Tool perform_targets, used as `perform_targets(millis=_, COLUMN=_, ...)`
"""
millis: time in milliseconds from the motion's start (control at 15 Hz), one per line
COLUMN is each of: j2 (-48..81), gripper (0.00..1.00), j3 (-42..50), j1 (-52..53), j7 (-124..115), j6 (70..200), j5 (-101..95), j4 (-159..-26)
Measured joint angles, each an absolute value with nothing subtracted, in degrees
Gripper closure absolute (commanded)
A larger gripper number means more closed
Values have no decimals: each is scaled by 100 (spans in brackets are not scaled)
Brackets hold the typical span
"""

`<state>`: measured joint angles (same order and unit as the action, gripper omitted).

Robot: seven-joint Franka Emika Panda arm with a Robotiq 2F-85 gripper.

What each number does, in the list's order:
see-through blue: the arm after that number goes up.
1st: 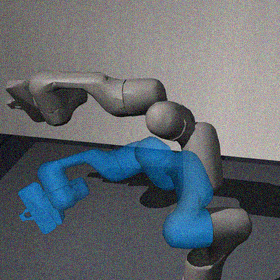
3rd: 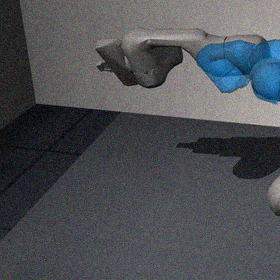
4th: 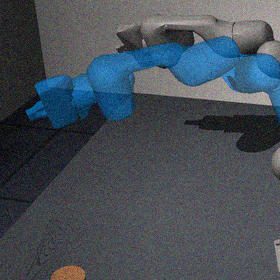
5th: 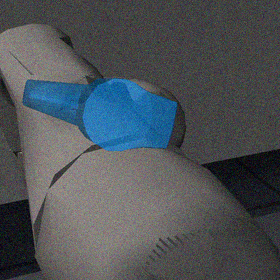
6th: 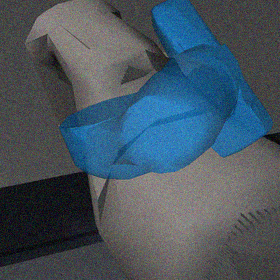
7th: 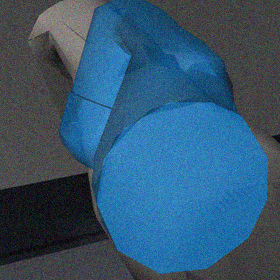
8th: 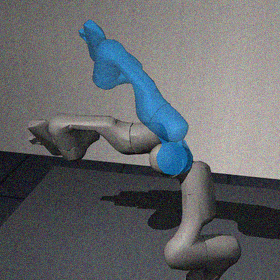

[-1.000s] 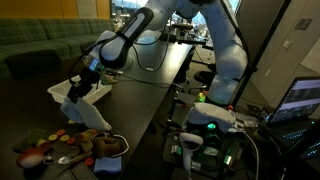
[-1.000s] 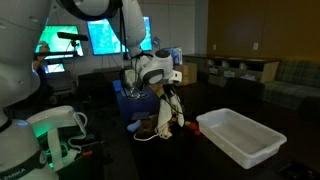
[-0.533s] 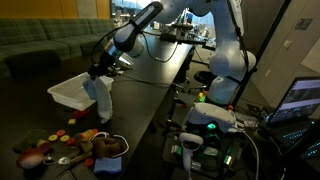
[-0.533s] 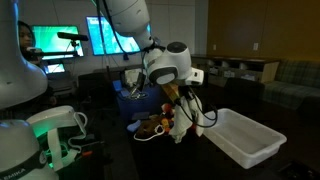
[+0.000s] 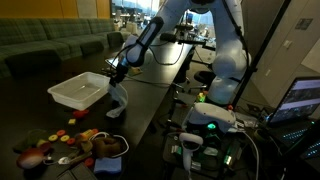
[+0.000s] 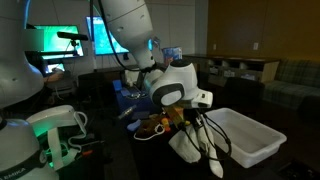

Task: Mop all the things away to the left with the white towel and put it in the box

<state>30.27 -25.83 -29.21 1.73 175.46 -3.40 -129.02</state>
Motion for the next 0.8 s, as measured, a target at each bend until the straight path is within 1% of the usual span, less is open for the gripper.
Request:
perform_targets(millis=200, j2=3096, gripper=94, j3=-1235, j1=-1756, j7=-1176, j6=17548, j5=-1825, j4=-12776)
perform_targets(millis=333, j2=3332, gripper=94, j3=-397, j1=-903, j7=-2082, j6=17493, j5=-2689, j4=-12431)
perform_targets(millis=467, j2=3717, gripper=94, j3=250, j1=-70, j7=-2929, j6=17443, j5=-3279, j4=-11976)
perform_targets(millis=600, j2=4182, gripper=94, j3=735, j1=770, j7=-3513, j6=17386, j5=-3391, j4=-11520)
perform_targets(millis=800, j2=4843, gripper=94, j3=993, j1=1668, j7=-4051, j6=17168, j5=-3385, j4=-10903)
